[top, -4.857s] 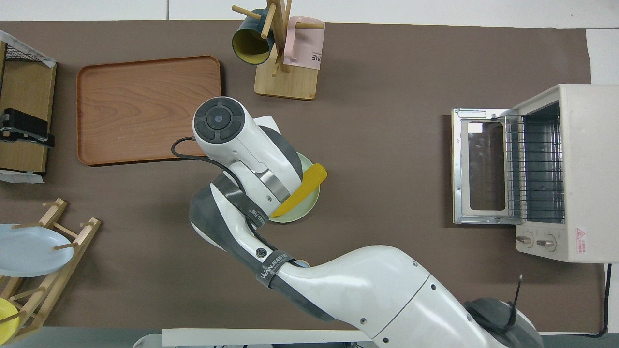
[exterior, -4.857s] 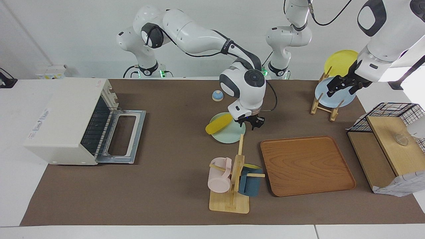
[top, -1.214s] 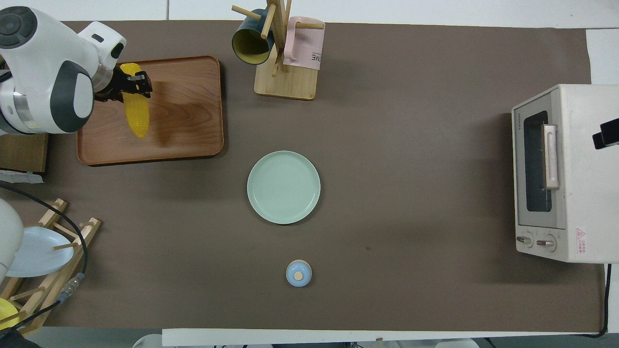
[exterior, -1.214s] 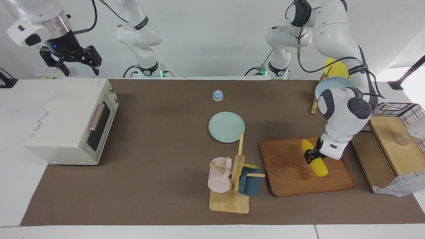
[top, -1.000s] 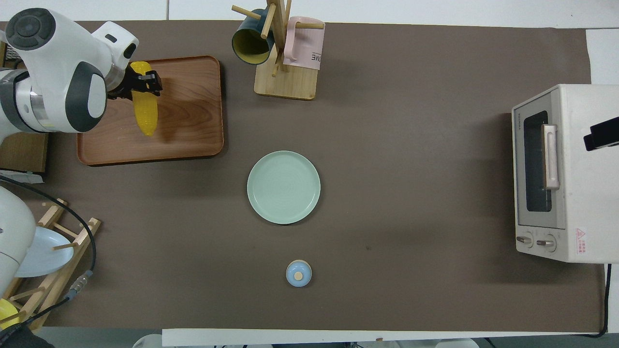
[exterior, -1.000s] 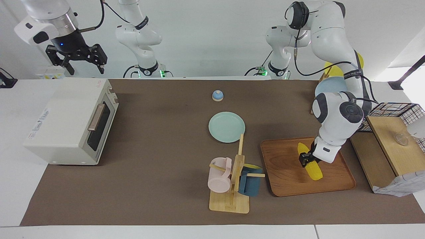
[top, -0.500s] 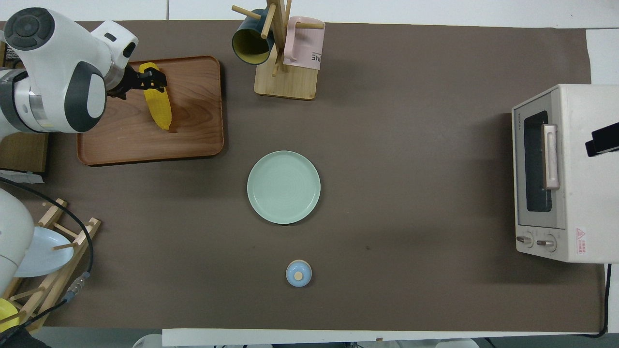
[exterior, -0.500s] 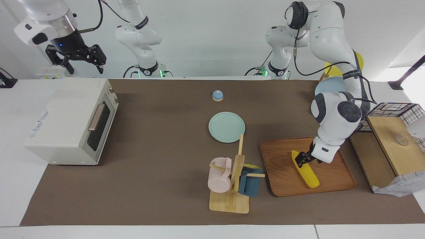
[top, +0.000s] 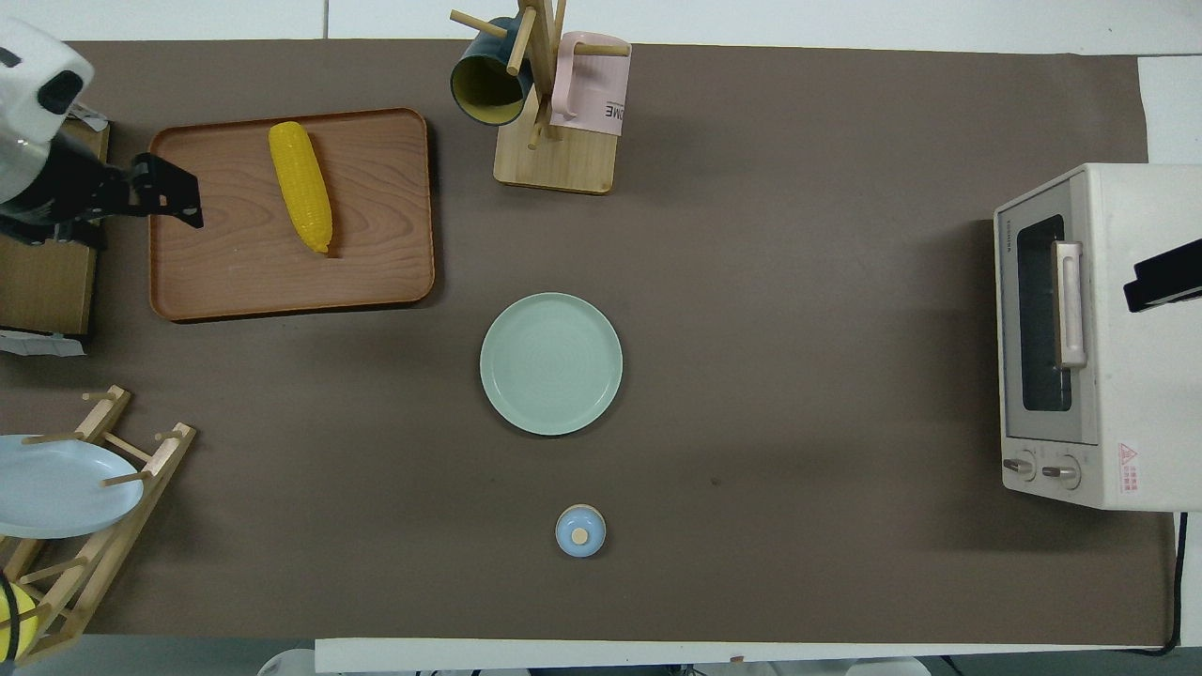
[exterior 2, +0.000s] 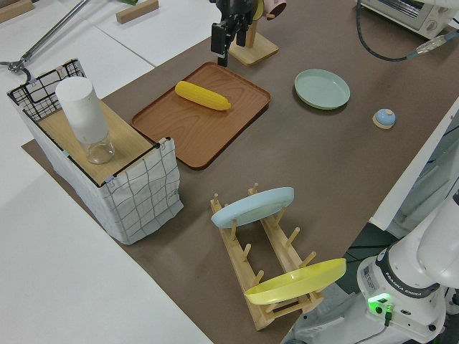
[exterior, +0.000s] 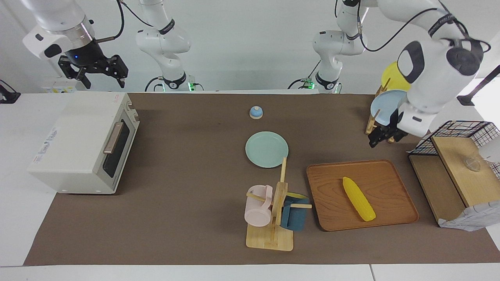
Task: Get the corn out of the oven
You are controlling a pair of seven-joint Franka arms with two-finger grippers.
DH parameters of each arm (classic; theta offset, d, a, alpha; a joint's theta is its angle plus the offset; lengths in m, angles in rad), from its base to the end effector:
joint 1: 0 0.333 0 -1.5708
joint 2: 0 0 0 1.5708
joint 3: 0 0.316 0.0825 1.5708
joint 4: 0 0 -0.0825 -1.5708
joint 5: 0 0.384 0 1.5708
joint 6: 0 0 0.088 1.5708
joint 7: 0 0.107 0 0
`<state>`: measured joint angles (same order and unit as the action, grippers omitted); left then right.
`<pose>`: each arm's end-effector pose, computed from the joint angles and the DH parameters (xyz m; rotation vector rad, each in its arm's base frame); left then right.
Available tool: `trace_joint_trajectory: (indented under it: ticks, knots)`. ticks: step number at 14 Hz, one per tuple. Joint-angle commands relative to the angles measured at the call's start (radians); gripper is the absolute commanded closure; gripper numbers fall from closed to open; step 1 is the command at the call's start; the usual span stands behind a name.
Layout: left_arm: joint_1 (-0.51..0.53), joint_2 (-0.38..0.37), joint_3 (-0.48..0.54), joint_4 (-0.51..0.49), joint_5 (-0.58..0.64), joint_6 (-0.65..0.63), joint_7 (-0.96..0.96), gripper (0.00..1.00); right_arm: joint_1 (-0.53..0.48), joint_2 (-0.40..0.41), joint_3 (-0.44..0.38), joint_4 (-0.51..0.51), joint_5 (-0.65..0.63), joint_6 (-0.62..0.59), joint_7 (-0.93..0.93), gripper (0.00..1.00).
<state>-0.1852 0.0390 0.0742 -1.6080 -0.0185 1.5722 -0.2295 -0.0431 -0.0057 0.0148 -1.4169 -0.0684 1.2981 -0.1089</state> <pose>0.5599 -0.0652 0.5854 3.1310 0.1869 -0.1196 0.5216 -0.0234 0.6760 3.0756 0.1014 -0.1809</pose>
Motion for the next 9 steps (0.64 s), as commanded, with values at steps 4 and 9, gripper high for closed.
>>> trace_joint_trajectory:
  ticks: [4,9]
  knots:
    - [0.019,-0.091,-0.001,0.025,0.009,-0.156,0.13,0.0,-0.004,-0.022,0.002,-0.027,-0.001,0.0,0.001,0.0]
    - [0.027,-0.114,-0.002,0.02,0.011,-0.164,0.165,0.0,-0.006,-0.022,0.002,-0.027,-0.001,-0.002,0.0,0.0]
